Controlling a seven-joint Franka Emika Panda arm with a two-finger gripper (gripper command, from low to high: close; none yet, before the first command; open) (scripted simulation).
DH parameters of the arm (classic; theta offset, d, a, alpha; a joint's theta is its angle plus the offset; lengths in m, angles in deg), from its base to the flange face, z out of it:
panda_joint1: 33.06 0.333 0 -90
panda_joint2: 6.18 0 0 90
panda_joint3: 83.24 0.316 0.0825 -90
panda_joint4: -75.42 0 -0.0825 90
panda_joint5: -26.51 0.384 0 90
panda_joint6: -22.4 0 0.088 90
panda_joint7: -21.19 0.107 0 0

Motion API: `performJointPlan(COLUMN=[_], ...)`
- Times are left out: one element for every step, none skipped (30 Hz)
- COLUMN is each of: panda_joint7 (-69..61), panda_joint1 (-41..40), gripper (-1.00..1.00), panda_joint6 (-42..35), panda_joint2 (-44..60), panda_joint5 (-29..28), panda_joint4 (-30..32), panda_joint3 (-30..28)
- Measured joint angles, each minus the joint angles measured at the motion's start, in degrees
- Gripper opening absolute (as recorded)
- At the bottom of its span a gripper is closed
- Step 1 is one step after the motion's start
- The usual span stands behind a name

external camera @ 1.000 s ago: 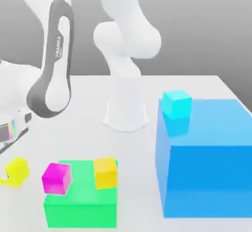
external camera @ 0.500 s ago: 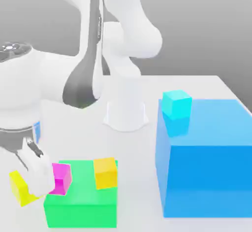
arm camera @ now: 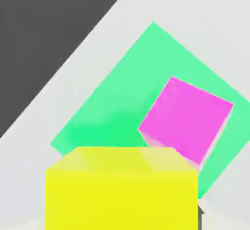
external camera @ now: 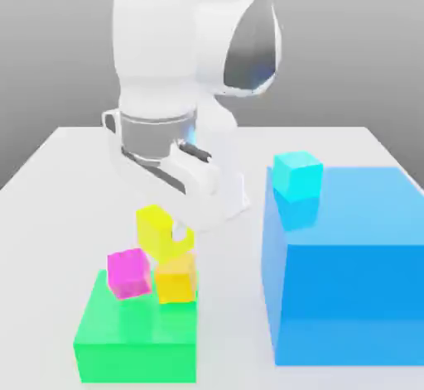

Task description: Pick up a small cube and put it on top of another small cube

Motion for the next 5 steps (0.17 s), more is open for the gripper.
performJointPlan(panda_joint7=[0.3,0.7,0.9,0.9,0.9], panda_joint1=[-0.1,-0.1,-0.1,-0.1,-0.1], gripper=[-1.00,-1.00,1.00,1.00,1.00], panda_joint6=[2.2,4.6,6.0,6.0,6.0], panda_joint2=[1.6,3.4,4.5,4.5,4.5], panda_joint5=[-0.3,-0.7,-0.9,-0.9,-0.9], panda_joint4=[0.6,1.2,1.5,1.5,1.5], panda_joint3=[0.2,0.3,0.3,0.3,0.3])
